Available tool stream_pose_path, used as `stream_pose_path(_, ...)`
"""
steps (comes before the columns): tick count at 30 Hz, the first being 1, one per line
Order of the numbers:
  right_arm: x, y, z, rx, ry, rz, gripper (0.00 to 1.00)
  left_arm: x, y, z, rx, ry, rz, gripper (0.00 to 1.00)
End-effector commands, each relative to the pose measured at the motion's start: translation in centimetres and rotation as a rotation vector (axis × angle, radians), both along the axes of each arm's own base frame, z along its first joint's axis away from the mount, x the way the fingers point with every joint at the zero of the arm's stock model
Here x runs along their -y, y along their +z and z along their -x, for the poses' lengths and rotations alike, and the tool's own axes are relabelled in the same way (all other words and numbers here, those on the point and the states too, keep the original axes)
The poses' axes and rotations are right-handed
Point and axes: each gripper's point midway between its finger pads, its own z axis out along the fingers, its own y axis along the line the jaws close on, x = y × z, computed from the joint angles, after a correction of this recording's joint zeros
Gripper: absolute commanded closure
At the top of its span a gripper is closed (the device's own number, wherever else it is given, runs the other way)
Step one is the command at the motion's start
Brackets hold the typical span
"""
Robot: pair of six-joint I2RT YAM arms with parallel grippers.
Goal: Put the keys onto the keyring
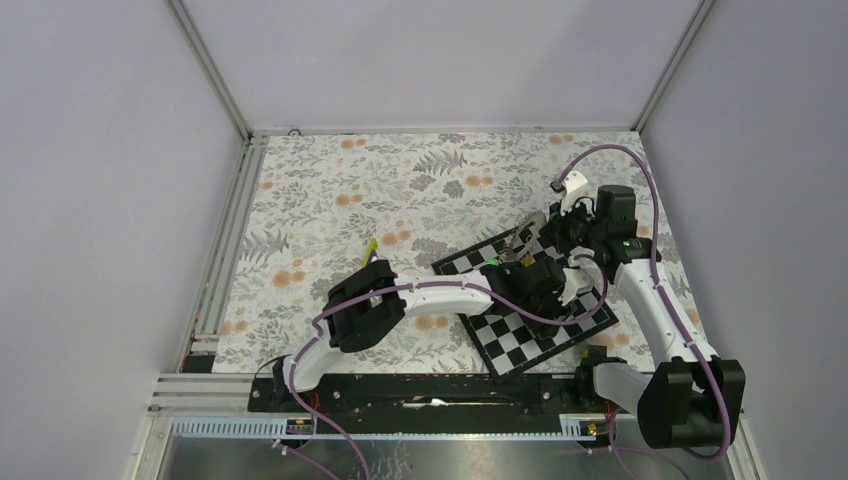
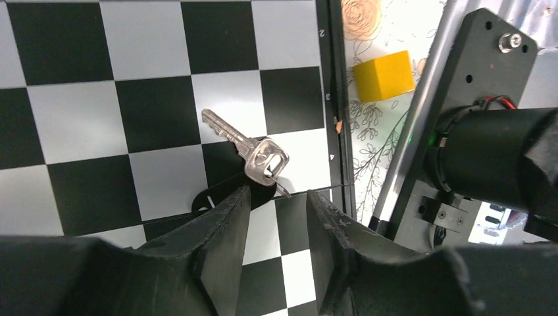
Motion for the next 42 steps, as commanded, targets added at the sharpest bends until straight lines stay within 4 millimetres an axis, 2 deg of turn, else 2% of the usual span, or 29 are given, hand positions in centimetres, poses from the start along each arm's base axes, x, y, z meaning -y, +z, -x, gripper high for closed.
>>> stream_pose_path(1, -0.3, 1.8, -0.3, 0.072, 0.019, -0.021, 1.0, 1.3, 1.6, -0.6, -0.015, 0.071, 0.021, 0.58)
stream_pose_path(11, -0.8, 2.0, 0.1, 0.076, 0.042, -0.041, 1.0, 1.5, 0.3, -0.5, -0.033, 0.084, -0.005, 0.61)
stream_pose_path(19, -1.0, 1.8, 0.2, 0.063, 0.052, -0.055, 1.0, 1.8, 0.1, -0.5, -0.025, 0.091, -0.014, 0.62)
stream_pose_path(26, -1.1, 1.7, 0.4, 0.057, 0.061, -0.061, 1.0, 1.4, -0.3, -0.6, -0.016, 0.091, -0.028, 0.7)
stream_pose_path(30, -1.2, 1.6, 0.4, 0.049, 0.065, -0.064, 1.0, 1.5, 0.1, -0.8, 0.0, 0.088, -0.021, 0.82)
stream_pose_path(35, -1.3, 1.5, 0.4, 0.043, 0.066, -0.067, 1.0, 1.3, 0.6, -0.9, 0.016, 0.079, -0.015, 0.88)
stream_pose_path(42, -1.3, 1.6, 0.5, 0.041, 0.071, -0.071, 1.0, 0.6, 2.8, -0.6, 0.049, 0.041, 0.011, 1.0)
